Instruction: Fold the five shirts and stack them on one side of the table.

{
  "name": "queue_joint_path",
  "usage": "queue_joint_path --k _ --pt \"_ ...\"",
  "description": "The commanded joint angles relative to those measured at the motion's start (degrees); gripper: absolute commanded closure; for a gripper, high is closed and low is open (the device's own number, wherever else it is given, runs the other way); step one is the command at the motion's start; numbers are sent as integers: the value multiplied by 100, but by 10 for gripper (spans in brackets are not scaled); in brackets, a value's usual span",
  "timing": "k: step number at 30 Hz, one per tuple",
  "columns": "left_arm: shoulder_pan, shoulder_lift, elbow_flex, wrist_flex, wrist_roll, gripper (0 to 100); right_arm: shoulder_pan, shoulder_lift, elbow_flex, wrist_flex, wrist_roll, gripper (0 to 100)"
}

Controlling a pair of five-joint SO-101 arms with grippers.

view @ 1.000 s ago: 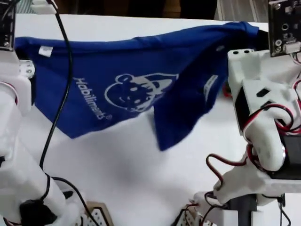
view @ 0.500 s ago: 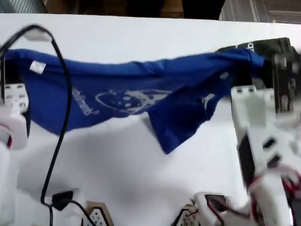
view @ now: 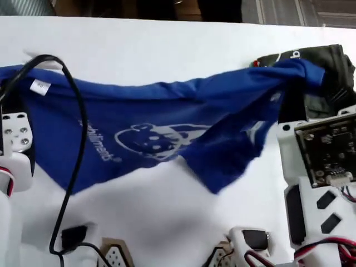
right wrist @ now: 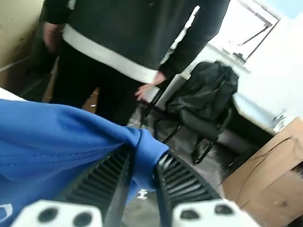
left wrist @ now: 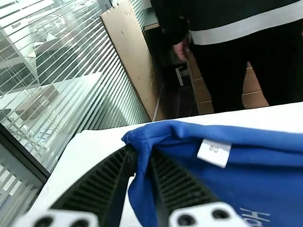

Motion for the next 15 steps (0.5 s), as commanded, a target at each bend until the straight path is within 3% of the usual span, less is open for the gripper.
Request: queue_joint_path --k 1,7,15 --pt "-26 62 22 44 -158 973 31 -40 9 -251 246 980" --pt "-26 396 13 44 -141 973 444 -84 -26 -233 246 980" --pt "-53 273 4 88 -132 973 426 -426 -97 189 202 980"
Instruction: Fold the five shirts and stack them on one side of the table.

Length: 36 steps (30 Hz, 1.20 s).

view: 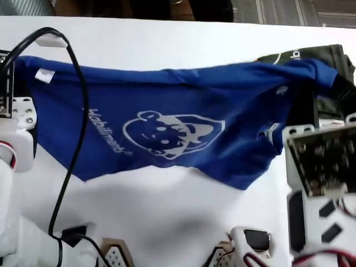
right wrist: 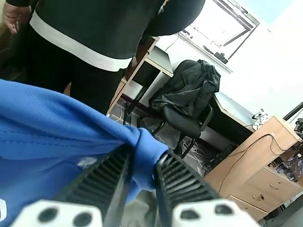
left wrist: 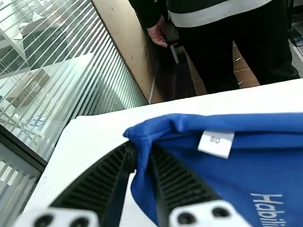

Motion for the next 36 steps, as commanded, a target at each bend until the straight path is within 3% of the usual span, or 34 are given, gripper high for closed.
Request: queue_joint_path --k 1,9,17,22,29,36 --pt "-62 -220 -4 79 -9 973 66 -259 -70 57 9 980" --pt "-62 -1213 57 88 -18 973 92 -848 -44 180 9 980" --pt "-62 -2057 1244 79 -26 973 84 -1349 -44 426 44 980" --pt "-62 -2180 1376 35 -35 973 57 -1174 70 391 44 980" --pt "-44 -1037 1358 -132 -35 973 4 -13 826 -154 0 979" --pt "-35 747 1323 -220 -35 973 -585 1015 2171 -831 0 979"
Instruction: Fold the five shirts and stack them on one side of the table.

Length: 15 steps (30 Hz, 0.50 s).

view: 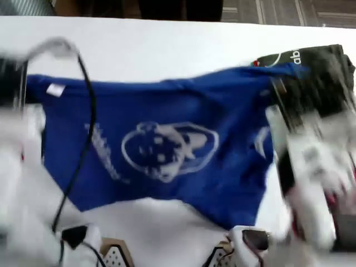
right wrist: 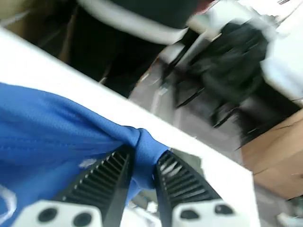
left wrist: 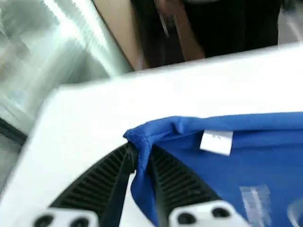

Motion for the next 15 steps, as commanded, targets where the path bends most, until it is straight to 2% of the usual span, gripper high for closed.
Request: queue_joint_path --k 1,7,15 --pt "-26 870 -40 -290 -35 973 -171 514 580 -497 0 979" --pt "88 2198 -40 -1116 -44 973 -180 1314 1415 -1446 0 979" --pt "484 3578 -40 -2154 -316 973 -145 2659 1477 -2695 0 979"
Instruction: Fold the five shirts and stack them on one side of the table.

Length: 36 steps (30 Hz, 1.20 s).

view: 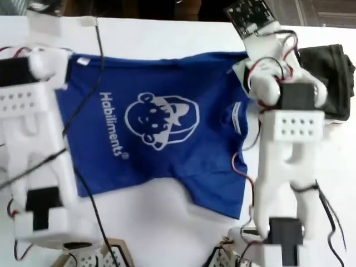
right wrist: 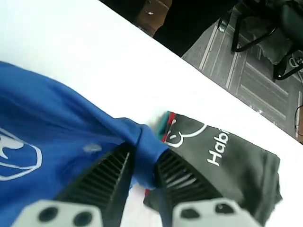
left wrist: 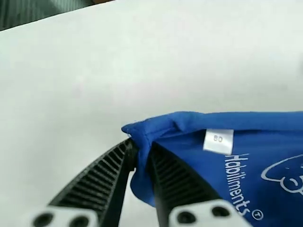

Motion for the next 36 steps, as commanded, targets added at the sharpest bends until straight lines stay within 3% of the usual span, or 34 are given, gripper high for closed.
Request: queue_joint_path --k 1,6,12,23,28,36 --pt "132 360 -48 -501 -193 973 13 505 -26 -655 0 979" --pt "105 976 -48 -923 -185 973 -57 1420 -26 -1393 -105 979" --pt "132 1934 -48 -1468 -176 973 -242 2563 -35 -1912 -1081 979" --pt "97 3727 -435 -1785 -176 973 -382 4136 -44 -2132 -1125 979" --pt "105 4000 -1297 -888 -176 973 -268 4040 -440 -1789 -1125 979" --pt "158 3991 -2299 958 -176 973 -163 3793 -1512 -75 -1090 979"
